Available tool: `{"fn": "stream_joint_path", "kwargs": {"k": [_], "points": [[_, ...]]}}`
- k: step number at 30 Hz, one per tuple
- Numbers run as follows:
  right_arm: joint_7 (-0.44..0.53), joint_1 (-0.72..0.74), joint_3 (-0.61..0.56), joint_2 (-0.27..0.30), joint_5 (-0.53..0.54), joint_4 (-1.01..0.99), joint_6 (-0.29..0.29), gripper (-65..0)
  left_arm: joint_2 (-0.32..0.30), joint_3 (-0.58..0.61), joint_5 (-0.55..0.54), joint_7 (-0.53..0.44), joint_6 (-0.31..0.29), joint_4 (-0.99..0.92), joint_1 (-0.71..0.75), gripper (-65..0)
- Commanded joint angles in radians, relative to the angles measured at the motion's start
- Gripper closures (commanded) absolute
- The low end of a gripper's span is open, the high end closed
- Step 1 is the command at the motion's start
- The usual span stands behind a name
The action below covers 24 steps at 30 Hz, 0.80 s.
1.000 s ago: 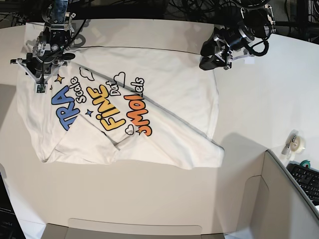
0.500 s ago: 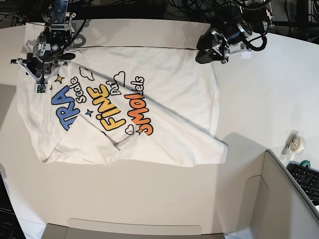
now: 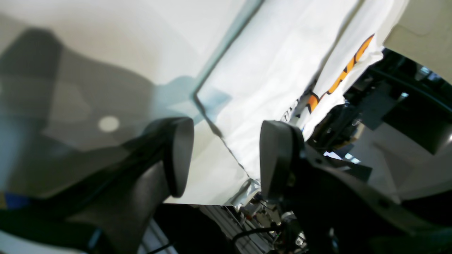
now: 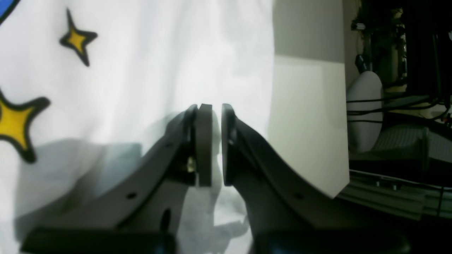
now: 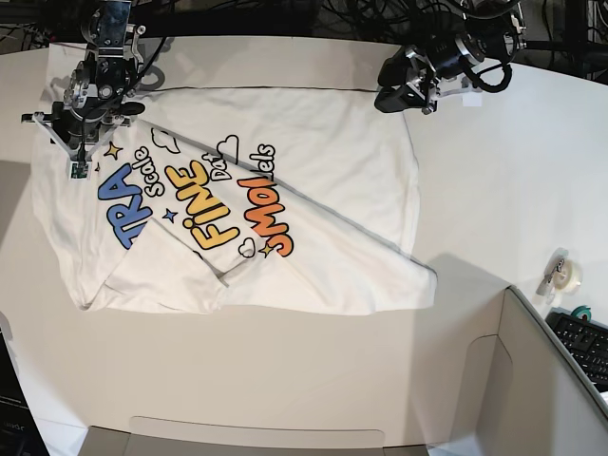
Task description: Layout the t-shirt on the table in an organized manner, then fold the t-shirt properly
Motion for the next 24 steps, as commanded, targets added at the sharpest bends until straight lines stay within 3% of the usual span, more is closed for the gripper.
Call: {"fn": "stream_joint_path", "kwargs": {"k": [1, 5, 10, 24], "points": [[0.013, 0.004, 0.003, 0.008, -0.017, 0.016, -0.008, -5.5, -0.005, 0.000, -0.038, 0.028, 0.036, -0.004, -0.021, -30.1], [0.011, 0.003, 0.003, 0.008, -0.017, 0.016, -0.008, -5.5, 0.001, 0.000, -0.038, 0.015, 0.036, -0.067, -0.072, -30.0], [0.011, 0.003, 0.003, 0.008, -0.017, 0.016, -0.008, -5.5, 0.009, 0.000, -0.038, -0.072, 0.036, -0.154, -0.111, -30.0], [0.011, 0.007, 0.003, 0.008, -0.017, 0.015, -0.008, -5.5, -0.022, -0.042, -0.039, -0.255, 0.036, -0.157, -0.102, -25.7]]}}
